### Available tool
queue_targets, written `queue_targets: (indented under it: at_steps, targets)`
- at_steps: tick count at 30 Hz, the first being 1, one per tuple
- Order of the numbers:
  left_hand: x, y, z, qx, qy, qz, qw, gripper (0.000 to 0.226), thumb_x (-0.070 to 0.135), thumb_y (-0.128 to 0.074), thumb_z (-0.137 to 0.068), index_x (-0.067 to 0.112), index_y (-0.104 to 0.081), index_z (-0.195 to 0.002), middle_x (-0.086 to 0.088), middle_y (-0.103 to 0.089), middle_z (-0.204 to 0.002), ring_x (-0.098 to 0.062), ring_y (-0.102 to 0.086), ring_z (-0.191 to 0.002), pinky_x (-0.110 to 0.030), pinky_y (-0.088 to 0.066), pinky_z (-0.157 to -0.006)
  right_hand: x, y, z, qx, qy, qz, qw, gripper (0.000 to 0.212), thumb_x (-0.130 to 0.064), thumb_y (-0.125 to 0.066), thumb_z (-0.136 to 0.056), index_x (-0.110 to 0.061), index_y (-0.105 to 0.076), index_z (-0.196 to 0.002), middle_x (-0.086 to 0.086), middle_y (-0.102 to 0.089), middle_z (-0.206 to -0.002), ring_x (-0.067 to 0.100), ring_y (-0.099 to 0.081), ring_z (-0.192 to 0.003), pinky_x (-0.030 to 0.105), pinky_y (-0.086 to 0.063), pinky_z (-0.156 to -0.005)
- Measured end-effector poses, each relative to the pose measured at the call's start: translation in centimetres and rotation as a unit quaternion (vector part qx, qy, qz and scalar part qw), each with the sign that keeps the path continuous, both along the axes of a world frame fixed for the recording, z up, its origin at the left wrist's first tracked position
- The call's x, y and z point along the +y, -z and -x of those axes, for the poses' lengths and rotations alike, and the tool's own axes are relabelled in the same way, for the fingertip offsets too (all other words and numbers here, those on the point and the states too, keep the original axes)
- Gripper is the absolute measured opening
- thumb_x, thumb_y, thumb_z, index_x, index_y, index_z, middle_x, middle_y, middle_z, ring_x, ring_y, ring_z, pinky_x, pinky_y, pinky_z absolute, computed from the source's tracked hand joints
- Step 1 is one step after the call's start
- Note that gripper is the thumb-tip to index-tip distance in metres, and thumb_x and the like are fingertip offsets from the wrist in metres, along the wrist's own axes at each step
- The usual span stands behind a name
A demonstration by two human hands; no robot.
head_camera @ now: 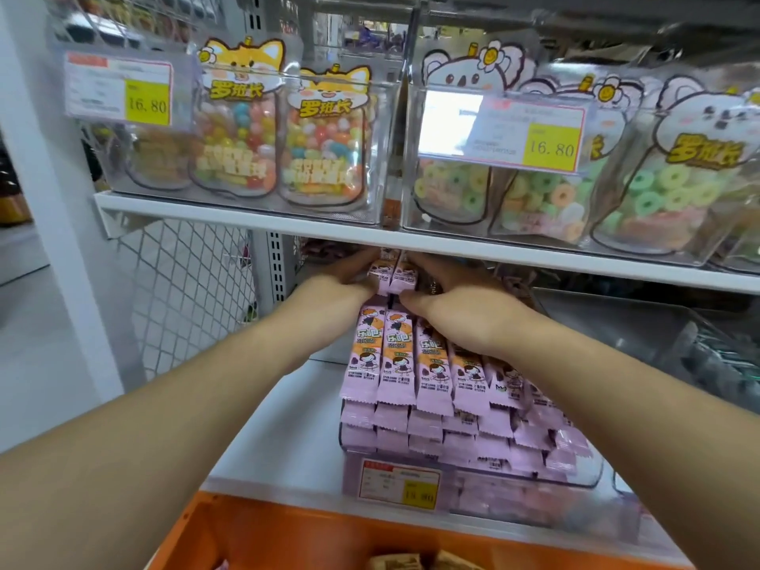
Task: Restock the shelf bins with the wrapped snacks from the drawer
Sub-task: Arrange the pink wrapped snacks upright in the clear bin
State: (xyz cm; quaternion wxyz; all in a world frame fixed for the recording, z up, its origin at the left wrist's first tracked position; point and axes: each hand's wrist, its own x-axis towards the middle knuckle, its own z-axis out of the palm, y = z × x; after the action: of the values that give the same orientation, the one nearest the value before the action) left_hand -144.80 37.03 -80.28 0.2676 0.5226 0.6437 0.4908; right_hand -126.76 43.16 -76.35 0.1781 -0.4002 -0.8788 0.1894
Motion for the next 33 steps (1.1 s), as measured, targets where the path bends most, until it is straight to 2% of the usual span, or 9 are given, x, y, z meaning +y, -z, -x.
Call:
queue_targets:
  at_steps: [4,8,12,15,21,24,27,30,33]
  targets:
    - [-1.5,-0.1,-0.3,-0.015,-0.005,-0.004,1.000,0.044,0.032,-0.055,-0.103,0.064,-0.057,-0.132,0.049,-0.055,-0.116,0.007,-0.053,-0.124,-0.024,-0.039,-0.108,-0.7,-0.2,-0.7,0.001,-0.004,0.011,1.000,0.055,-0.044,-0.056,-0.105,-0.051,-0.035,-0.155,-0.001,-0.060,-0.143,0.018,-0.061,-0.104,0.030,-0.047,-0.081]
    - [-4.4,-0.2,-1.0,-0.047,-0.031,-0.005,0.998,0.024,0.047,-0.055,-0.104,0.067,-0.067,-0.110,0.046,-0.065,-0.107,0.000,-0.059,-0.121,-0.030,-0.042,-0.105,-2.3,-0.2,-2.2,-0.010,0.012,0.020,1.000,0.062,-0.053,-0.053,-0.103,-0.056,-0.024,-0.158,-0.001,-0.060,-0.148,0.025,-0.058,-0.126,0.031,-0.046,-0.101]
    - [-9.4,-0.1,-2.1,-0.061,-0.061,-0.017,0.996,0.037,0.046,-0.047,-0.107,0.050,-0.056,-0.143,0.034,-0.054,-0.139,-0.002,-0.050,-0.134,-0.031,-0.032,-0.118,-6.3,0.1,-4.5,0.011,-0.019,-0.001,1.000,0.064,-0.048,-0.055,-0.105,-0.038,-0.030,-0.163,-0.010,-0.044,-0.159,0.013,-0.035,-0.147,0.022,-0.029,-0.112]
    - [-13.8,-0.2,-3.1,-0.069,-0.062,-0.023,0.995,0.038,0.036,-0.046,-0.110,0.042,-0.055,-0.146,0.028,-0.054,-0.145,0.001,-0.047,-0.135,-0.022,-0.030,-0.116,-10.6,0.6,-6.3,0.045,-0.064,-0.013,0.997,0.060,-0.037,-0.056,-0.106,-0.037,-0.033,-0.162,-0.028,-0.033,-0.148,-0.002,-0.015,-0.153,0.013,-0.016,-0.113]
    - [-21.1,4.7,-4.3,-0.052,-0.099,0.038,0.993,0.036,0.029,-0.050,-0.109,0.028,-0.061,-0.144,0.012,-0.062,-0.143,-0.003,-0.054,-0.133,-0.026,-0.036,-0.118,-19.6,5.5,-8.2,0.081,-0.119,0.018,0.989,0.051,-0.025,-0.064,-0.104,-0.022,-0.050,-0.153,-0.021,-0.041,-0.144,-0.012,-0.028,-0.135,-0.002,-0.011,-0.109]
    - [-24.4,9.2,-4.7,0.004,-0.085,0.118,0.989,0.038,0.032,-0.052,-0.108,0.028,-0.060,-0.145,0.004,-0.063,-0.143,-0.007,-0.055,-0.134,-0.022,-0.035,-0.113,-22.8,11.1,-7.8,0.032,-0.133,0.077,0.988,0.054,-0.031,-0.064,-0.103,-0.026,-0.048,-0.154,-0.013,-0.045,-0.155,0.001,-0.033,-0.145,0.007,-0.014,-0.116]
    - [-26.7,13.8,-4.5,0.053,-0.048,0.224,0.972,0.042,0.036,-0.052,-0.108,0.028,-0.054,-0.150,-0.017,-0.066,-0.137,-0.030,-0.062,-0.126,-0.034,-0.042,-0.110,-24.6,17.3,-6.7,-0.037,-0.162,0.141,0.976,0.060,-0.036,-0.062,-0.103,-0.030,-0.041,-0.158,-0.009,-0.042,-0.162,0.010,-0.033,-0.151,0.028,-0.021,-0.127]
    - [-28.4,18.2,-3.9,0.137,0.019,0.313,0.940,0.053,0.042,-0.061,-0.103,0.029,-0.050,-0.153,0.002,-0.054,-0.154,-0.017,-0.052,-0.139,-0.025,-0.036,-0.112,-25.4,22.8,-5.5,-0.110,-0.186,0.212,0.953,0.062,-0.037,-0.060,-0.105,-0.032,-0.034,-0.162,-0.007,-0.035,-0.167,0.014,-0.030,-0.154,0.031,-0.025,-0.126]
    - [-28.8,23.0,-2.7,0.184,0.094,0.385,0.900,0.063,0.040,-0.071,-0.097,0.023,-0.049,-0.154,0.003,-0.050,-0.157,-0.014,-0.049,-0.142,-0.012,-0.029,-0.107,-25.1,27.7,-4.0,-0.162,-0.200,0.248,0.934,0.064,-0.035,-0.062,-0.104,-0.028,-0.036,-0.162,-0.001,-0.036,-0.167,0.020,-0.032,-0.153,0.034,-0.029,-0.123]
